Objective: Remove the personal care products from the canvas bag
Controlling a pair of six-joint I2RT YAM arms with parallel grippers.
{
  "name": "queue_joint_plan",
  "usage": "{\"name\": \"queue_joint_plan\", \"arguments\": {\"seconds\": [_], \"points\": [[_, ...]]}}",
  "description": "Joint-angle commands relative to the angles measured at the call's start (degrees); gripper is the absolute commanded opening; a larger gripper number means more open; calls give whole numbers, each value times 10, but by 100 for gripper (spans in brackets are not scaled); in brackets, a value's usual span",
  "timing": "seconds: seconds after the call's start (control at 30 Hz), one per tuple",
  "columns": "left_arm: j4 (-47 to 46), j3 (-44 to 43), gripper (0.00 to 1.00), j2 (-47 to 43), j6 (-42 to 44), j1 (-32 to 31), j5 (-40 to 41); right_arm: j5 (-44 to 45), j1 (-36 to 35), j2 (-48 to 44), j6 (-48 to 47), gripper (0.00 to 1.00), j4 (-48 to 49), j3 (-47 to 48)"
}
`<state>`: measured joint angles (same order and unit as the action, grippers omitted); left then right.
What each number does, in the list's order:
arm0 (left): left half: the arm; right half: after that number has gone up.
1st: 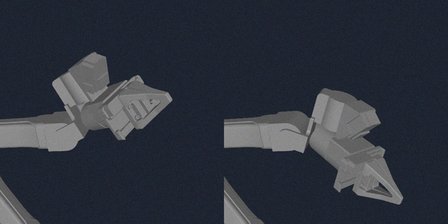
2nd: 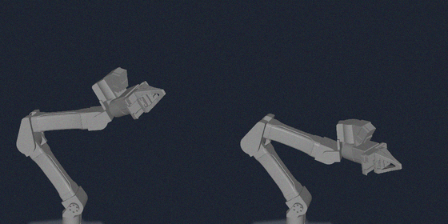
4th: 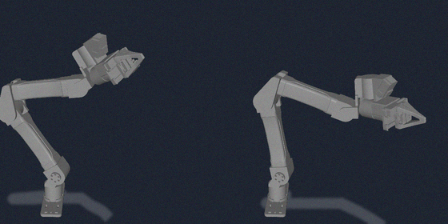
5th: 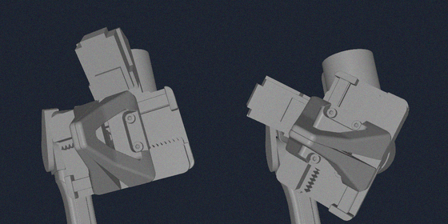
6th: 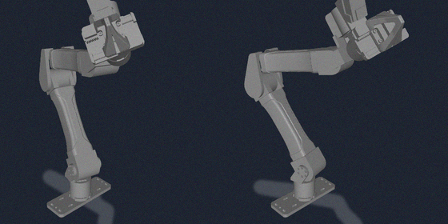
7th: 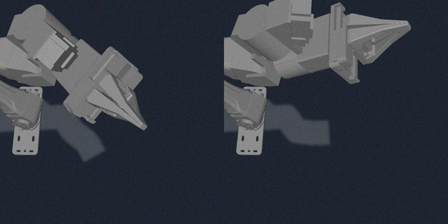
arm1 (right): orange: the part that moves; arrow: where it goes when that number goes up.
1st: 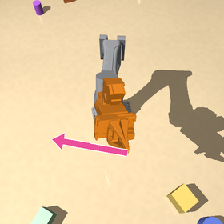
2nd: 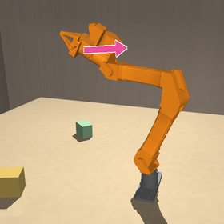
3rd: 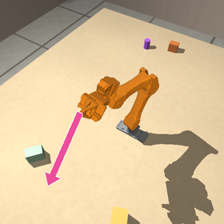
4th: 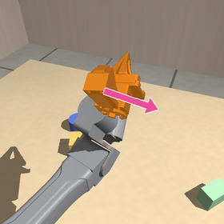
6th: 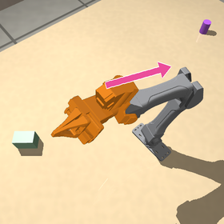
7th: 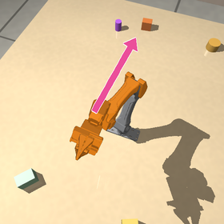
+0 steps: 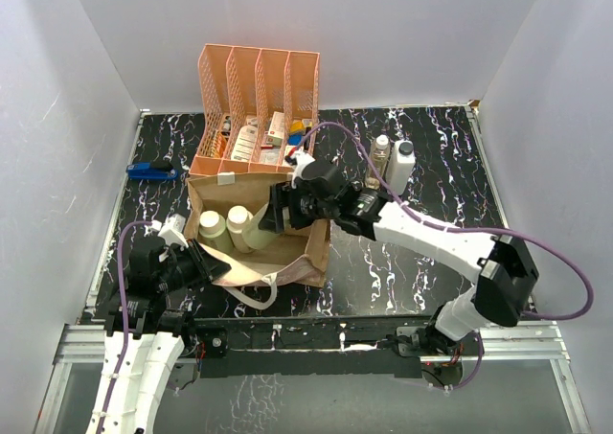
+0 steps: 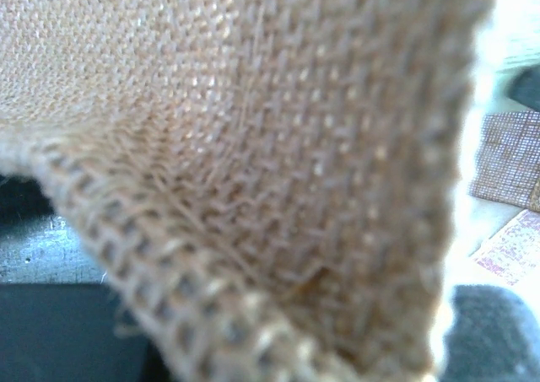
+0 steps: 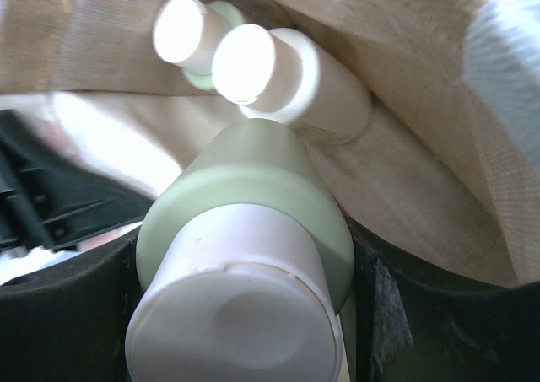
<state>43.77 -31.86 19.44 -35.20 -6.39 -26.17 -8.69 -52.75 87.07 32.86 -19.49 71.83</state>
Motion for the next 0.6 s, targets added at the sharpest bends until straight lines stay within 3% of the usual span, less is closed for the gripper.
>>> {"name": "queue_joint_plan", "arguments": {"seconds": [0.0, 0.17, 0.3, 0.43, 0.57], "points": [[16, 5, 0, 2, 0, 0, -11, -117, 33, -81, 82, 17, 202, -28], [17, 4, 0, 0, 0, 0, -10, -191, 76, -125, 150, 16, 318, -76], [17, 4, 0, 2, 2, 0, -11, -214, 102, -150, 173, 15, 344, -75], [17, 4, 0, 2, 1, 0, -11, -217, 135, -182, 162, 14, 324, -65], [17, 4, 0, 2, 2, 0, -11, -165, 178, -223, 82, 14, 209, -20]]}}
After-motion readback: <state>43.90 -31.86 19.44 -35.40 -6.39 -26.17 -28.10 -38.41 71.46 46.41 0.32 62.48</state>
